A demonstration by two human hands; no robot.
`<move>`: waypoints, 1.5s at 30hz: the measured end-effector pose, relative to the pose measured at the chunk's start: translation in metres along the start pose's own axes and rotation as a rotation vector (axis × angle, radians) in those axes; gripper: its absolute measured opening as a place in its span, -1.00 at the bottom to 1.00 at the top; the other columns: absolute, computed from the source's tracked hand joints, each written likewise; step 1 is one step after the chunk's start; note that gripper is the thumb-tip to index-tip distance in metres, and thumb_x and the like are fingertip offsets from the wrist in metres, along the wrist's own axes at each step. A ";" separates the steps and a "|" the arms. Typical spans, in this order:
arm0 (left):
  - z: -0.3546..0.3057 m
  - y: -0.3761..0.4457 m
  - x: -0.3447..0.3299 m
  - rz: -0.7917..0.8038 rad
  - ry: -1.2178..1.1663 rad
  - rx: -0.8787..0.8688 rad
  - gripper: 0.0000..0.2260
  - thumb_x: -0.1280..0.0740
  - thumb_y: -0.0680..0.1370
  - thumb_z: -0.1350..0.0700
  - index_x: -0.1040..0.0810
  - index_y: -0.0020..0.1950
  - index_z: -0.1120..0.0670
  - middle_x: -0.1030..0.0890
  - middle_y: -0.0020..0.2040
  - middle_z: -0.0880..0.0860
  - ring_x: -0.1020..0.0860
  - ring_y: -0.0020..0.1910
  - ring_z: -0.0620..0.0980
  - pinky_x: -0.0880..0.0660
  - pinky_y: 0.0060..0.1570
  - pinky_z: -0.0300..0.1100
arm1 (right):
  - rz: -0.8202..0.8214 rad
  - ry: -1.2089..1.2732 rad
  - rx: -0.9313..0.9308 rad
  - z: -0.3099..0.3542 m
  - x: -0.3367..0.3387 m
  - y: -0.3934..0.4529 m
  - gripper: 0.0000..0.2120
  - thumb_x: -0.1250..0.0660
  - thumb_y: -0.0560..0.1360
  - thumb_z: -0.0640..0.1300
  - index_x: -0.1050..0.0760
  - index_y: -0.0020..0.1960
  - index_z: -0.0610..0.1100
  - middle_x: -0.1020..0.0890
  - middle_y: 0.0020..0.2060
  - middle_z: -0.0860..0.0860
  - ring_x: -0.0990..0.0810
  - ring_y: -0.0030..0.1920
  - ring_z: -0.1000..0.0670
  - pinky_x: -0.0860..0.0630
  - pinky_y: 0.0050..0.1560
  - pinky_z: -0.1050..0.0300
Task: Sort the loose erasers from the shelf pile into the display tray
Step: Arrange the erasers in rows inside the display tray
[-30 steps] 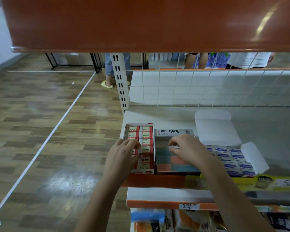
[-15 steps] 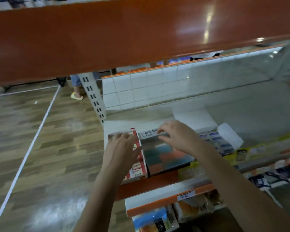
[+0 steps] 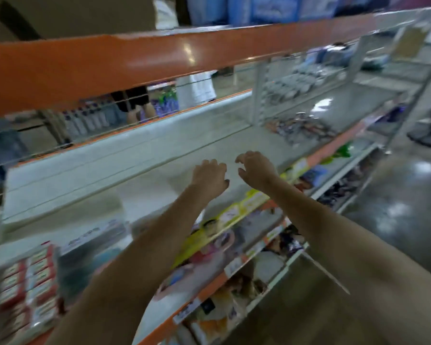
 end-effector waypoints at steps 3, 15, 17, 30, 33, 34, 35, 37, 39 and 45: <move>-0.060 0.044 -0.009 0.036 -0.029 -0.032 -0.61 -0.22 0.56 -0.06 -0.40 0.33 0.08 -0.40 0.31 0.15 -0.35 0.30 0.16 -0.33 0.20 -0.02 | 0.069 -0.062 -0.112 -0.089 0.008 -0.008 -0.65 -0.22 0.54 -0.08 -0.40 0.30 -0.13 -0.46 0.23 -0.16 -0.42 0.26 -0.19 -0.38 0.21 0.00; -0.203 0.194 -0.047 0.087 0.053 -0.185 -0.62 -0.16 0.60 -0.05 -0.33 0.36 0.10 -0.38 0.29 0.16 -0.36 0.26 0.15 -0.35 0.17 -0.01 | 0.161 -0.150 -0.318 -0.297 0.010 0.003 -0.59 -0.17 0.57 -0.13 -0.28 0.40 -0.18 -0.39 0.31 -0.15 -0.38 0.30 -0.18 -0.42 0.22 -0.05; -0.209 0.224 -0.051 0.077 0.049 -0.183 -0.62 -0.16 0.60 -0.02 -0.32 0.37 0.10 -0.38 0.30 0.16 -0.37 0.25 0.16 -0.37 0.15 -0.01 | 0.165 -0.139 -0.330 -0.320 0.009 0.018 -0.60 -0.20 0.56 -0.13 -0.32 0.38 -0.18 -0.39 0.32 -0.15 -0.40 0.29 -0.17 -0.47 0.18 -0.05; -0.213 0.394 -0.060 -0.006 -0.117 -0.131 -0.45 -0.28 0.53 -0.05 -0.23 0.44 0.14 -0.39 0.34 0.20 -0.40 0.28 0.18 -0.42 0.17 0.03 | 0.112 -0.057 -0.335 -0.454 0.003 0.159 -0.73 -0.17 0.51 -0.18 -0.42 0.19 -0.20 -0.49 0.15 -0.16 -0.47 0.14 -0.17 -0.47 0.13 -0.07; -0.217 0.412 -0.068 -0.020 -0.071 -0.087 -0.52 -0.23 0.57 -0.01 -0.24 0.43 0.16 -0.39 0.34 0.19 -0.39 0.29 0.17 -0.38 0.18 0.02 | 0.110 -0.011 -0.313 -0.472 0.006 0.171 -0.70 -0.14 0.55 -0.20 -0.41 0.25 -0.21 -0.46 0.21 -0.12 -0.44 0.19 -0.14 -0.46 0.18 -0.04; -0.217 0.418 -0.070 -0.032 -0.060 -0.072 -0.53 -0.23 0.57 -0.01 -0.26 0.41 0.16 -0.40 0.34 0.17 -0.39 0.30 0.16 -0.38 0.20 0.02 | 0.110 -0.014 -0.299 -0.474 0.011 0.174 -0.68 -0.13 0.56 -0.22 -0.39 0.29 -0.25 -0.45 0.23 -0.13 -0.43 0.22 -0.15 -0.43 0.22 -0.02; -0.217 0.422 -0.072 -0.040 -0.053 -0.051 -0.54 -0.24 0.57 -0.01 -0.28 0.41 0.15 -0.40 0.35 0.16 -0.39 0.30 0.15 -0.38 0.21 0.01 | 0.099 -0.016 -0.279 -0.479 0.014 0.178 -0.66 -0.12 0.57 -0.23 -0.38 0.31 -0.27 -0.44 0.25 -0.13 -0.42 0.24 -0.15 -0.39 0.25 0.01; -0.215 0.428 -0.077 -0.041 -0.064 -0.007 -0.54 -0.26 0.56 0.02 -0.29 0.42 0.11 -0.39 0.37 0.15 -0.40 0.30 0.14 -0.40 0.20 0.01 | 0.120 0.031 -0.257 -0.491 0.012 0.190 -0.67 -0.14 0.58 -0.19 -0.39 0.31 -0.27 -0.46 0.25 -0.14 -0.43 0.24 -0.14 -0.37 0.25 0.05; -0.214 0.432 -0.077 -0.061 -0.106 0.010 -0.57 -0.29 0.53 0.01 -0.35 0.40 -0.02 -0.43 0.32 0.12 -0.45 0.24 0.12 -0.44 0.13 0.00 | 0.134 0.088 -0.222 -0.502 0.006 0.203 -0.70 -0.20 0.57 -0.13 -0.47 0.23 -0.25 -0.54 0.17 -0.15 -0.50 0.16 -0.12 -0.41 0.14 0.07; -0.205 0.429 -0.081 -0.096 -0.247 0.097 -0.54 -0.38 0.46 -0.06 -0.44 0.36 -0.08 -0.49 0.31 0.06 -0.46 0.25 0.11 -0.45 0.16 0.01 | 0.217 0.315 -0.151 -0.523 -0.004 0.225 -0.63 -0.44 0.40 0.08 -0.55 0.04 -0.19 -0.59 -0.09 -0.06 -0.51 -0.07 -0.03 -0.37 -0.16 0.15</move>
Point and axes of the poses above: each hand's wrist, its own y-axis towards the middle knuckle, its own x-axis out of the back of the hand, z = x × y, the point moved 9 cm from there along y, towards the middle knuckle
